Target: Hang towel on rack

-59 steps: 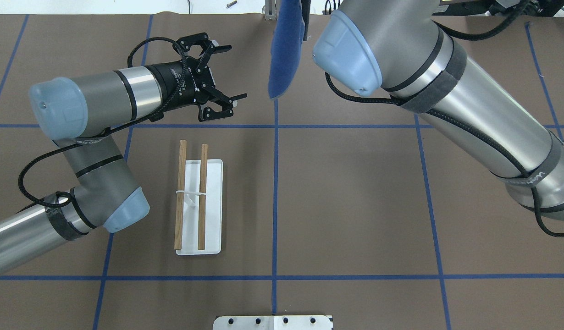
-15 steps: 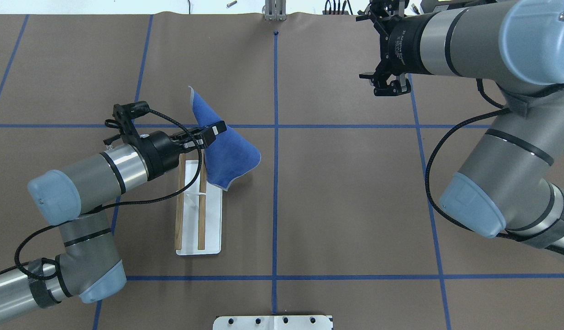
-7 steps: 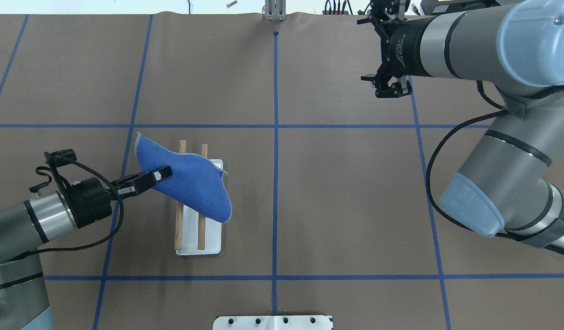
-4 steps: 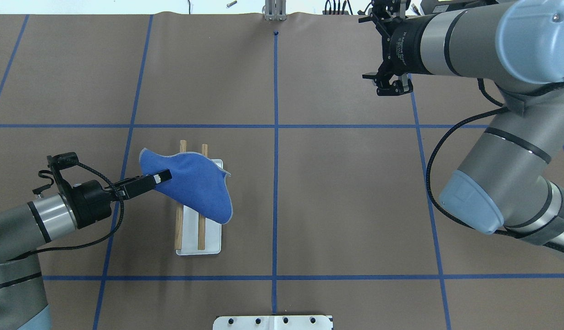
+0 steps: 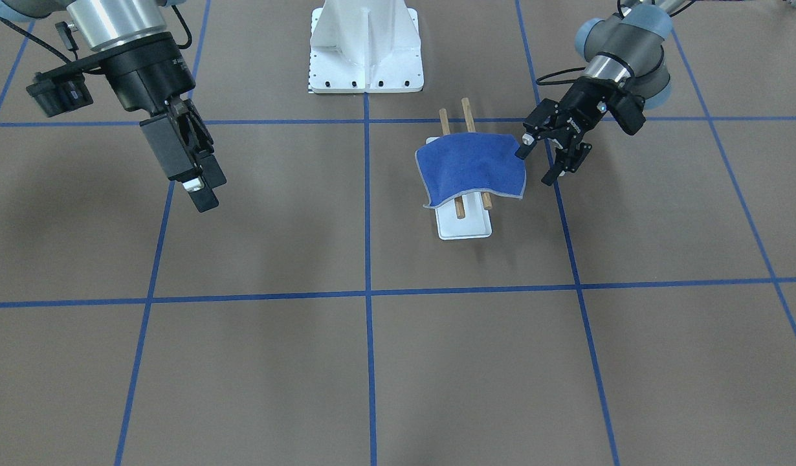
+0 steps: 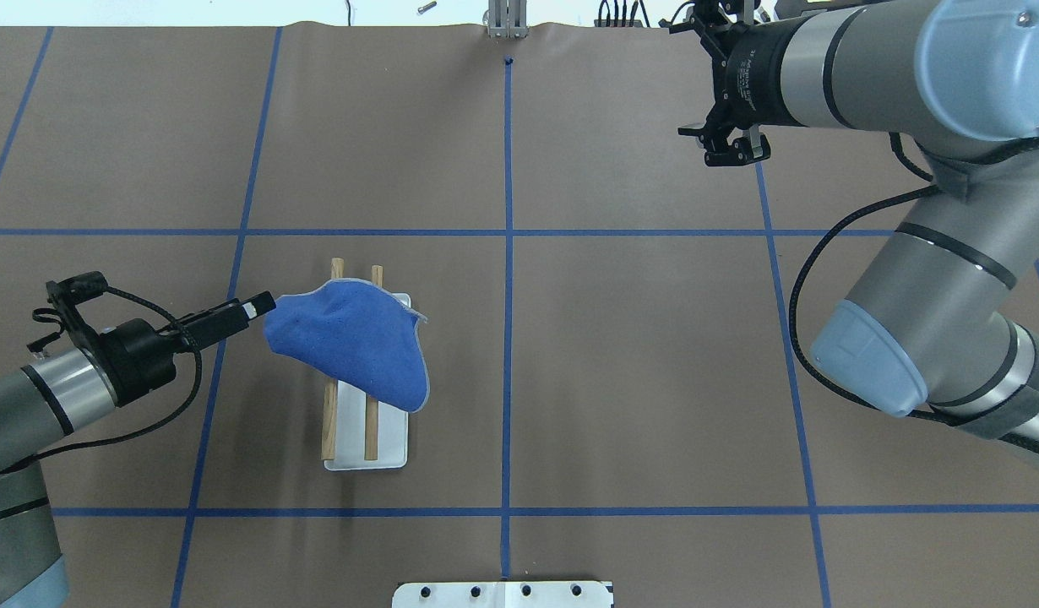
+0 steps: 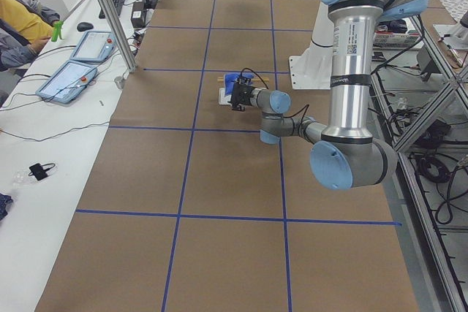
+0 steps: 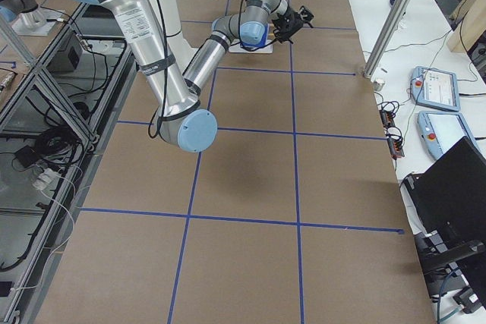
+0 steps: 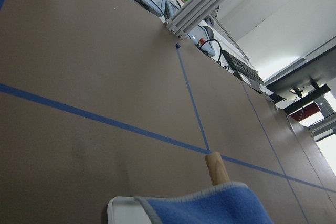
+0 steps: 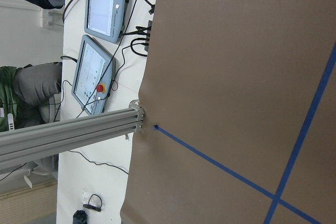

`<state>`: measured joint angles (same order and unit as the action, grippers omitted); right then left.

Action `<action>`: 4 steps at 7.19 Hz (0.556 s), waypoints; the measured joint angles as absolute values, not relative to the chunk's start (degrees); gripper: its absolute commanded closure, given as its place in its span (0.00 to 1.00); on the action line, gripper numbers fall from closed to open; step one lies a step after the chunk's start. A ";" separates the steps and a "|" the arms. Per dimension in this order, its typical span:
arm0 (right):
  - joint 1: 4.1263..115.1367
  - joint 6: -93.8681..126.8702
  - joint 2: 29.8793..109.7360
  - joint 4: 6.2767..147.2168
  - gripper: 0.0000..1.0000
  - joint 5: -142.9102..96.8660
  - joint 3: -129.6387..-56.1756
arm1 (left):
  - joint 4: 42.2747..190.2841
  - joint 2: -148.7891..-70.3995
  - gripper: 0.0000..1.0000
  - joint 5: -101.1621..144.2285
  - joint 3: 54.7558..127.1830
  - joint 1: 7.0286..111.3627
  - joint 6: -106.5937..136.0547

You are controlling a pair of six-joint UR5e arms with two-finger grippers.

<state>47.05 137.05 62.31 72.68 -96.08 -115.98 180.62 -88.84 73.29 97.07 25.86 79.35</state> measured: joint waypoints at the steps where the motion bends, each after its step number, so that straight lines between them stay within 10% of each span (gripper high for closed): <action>1: 47.65 135.68 62.32 72.68 0.00 -96.16 -115.65 | 180.15 -88.71 0.03 73.57 97.04 28.80 79.29; 4: 50.45 123.99 63.44 72.57 0.00 -98.67 -112.93 | 170.63 -89.37 0.03 85.31 96.72 46.05 78.81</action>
<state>50.45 123.99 63.44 72.57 -98.67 -112.93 170.63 -89.37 85.31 96.72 46.05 78.81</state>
